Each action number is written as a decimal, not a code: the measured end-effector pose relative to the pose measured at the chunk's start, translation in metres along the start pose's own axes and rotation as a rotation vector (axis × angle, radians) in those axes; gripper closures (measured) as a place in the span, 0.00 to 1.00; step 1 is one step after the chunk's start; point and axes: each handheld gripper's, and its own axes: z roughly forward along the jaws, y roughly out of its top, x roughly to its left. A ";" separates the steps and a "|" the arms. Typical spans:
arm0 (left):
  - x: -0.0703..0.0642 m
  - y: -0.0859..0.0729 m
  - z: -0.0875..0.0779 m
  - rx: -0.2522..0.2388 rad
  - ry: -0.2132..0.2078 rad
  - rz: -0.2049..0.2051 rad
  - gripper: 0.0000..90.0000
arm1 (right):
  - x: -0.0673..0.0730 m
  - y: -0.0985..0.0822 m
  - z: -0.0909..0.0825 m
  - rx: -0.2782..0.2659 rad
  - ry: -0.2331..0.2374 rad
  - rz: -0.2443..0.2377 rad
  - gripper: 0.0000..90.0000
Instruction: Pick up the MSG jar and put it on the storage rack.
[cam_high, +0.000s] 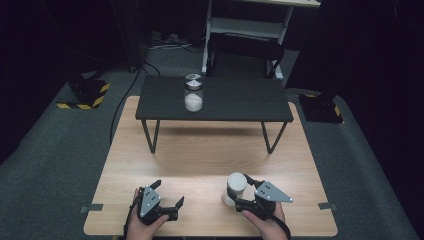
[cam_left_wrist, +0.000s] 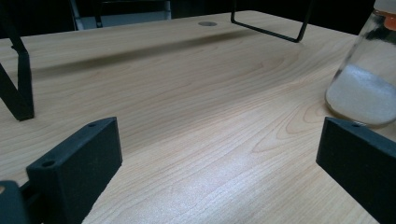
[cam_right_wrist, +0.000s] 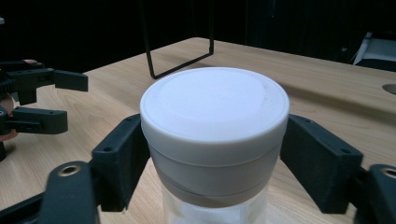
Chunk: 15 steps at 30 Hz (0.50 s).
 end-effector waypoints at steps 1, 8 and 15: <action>0.000 0.000 0.000 0.001 0.000 0.003 0.01 | 0.000 0.000 0.000 0.000 0.000 0.000 0.30; 0.000 0.000 0.000 -0.001 -0.002 0.008 0.01 | 0.002 -0.003 0.001 -0.011 0.003 0.000 0.37; 0.001 -0.001 0.000 -0.003 -0.007 0.010 0.01 | 0.006 0.000 0.002 -0.001 -0.011 -0.004 0.37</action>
